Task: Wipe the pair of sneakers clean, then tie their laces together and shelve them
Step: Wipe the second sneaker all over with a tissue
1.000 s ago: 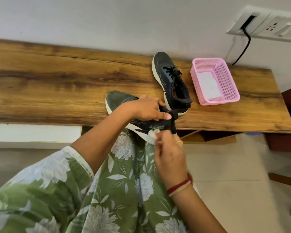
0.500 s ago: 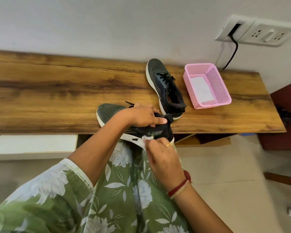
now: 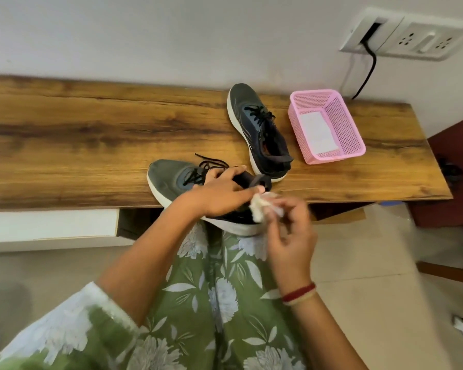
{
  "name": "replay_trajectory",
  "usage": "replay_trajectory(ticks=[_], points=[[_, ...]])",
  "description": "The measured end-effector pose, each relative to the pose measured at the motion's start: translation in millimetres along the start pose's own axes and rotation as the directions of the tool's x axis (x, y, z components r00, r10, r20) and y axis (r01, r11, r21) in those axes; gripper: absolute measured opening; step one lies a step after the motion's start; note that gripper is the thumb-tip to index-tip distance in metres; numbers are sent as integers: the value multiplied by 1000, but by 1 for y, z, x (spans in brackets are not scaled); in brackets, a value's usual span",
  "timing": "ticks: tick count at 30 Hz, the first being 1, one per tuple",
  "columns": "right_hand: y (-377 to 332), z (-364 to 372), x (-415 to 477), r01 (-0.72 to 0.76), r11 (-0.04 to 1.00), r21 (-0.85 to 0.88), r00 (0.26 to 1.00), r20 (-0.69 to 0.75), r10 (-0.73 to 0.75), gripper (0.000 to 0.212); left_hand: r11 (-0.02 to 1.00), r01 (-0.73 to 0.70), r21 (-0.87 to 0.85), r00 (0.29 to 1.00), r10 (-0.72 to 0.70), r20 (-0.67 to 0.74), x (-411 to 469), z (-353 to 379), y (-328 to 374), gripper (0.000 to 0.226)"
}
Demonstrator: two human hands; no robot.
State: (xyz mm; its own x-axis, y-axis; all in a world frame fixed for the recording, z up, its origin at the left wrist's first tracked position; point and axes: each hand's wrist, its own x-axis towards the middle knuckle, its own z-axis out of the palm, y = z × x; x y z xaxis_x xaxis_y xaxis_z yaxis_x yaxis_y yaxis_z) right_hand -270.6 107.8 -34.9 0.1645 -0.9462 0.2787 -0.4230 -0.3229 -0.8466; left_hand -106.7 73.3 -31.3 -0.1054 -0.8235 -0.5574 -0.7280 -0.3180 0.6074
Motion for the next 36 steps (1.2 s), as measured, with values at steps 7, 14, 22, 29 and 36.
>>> replay_trajectory(ticks=[7, 14, 22, 29, 36], points=[[17, 3, 4, -129, 985, -117, 991, 32, 134, 25, 992, -41, -118, 980, 17, -199, -13, 28, -2, 72], [24, -11, 29, -304, 950, 76, 952, 58, 300, 32, 990, -39, -135, 980, 11, -200, -15, 33, -1, 50], [20, -19, 30, -351, 934, -59, 920, 163, 356, 30, 975, -44, -217, 980, -1, -201, -24, 30, 0, 46], [19, -15, 12, -354, 931, -89, 912, 188, 364, 25, 974, -28, -224, 977, -21, -211, -33, 31, 6, 44], [17, -28, 11, -492, 831, 260, 870, 127, 476, 19, 975, 70, -209, 939, -136, -317, -16, 46, 27, 48]])
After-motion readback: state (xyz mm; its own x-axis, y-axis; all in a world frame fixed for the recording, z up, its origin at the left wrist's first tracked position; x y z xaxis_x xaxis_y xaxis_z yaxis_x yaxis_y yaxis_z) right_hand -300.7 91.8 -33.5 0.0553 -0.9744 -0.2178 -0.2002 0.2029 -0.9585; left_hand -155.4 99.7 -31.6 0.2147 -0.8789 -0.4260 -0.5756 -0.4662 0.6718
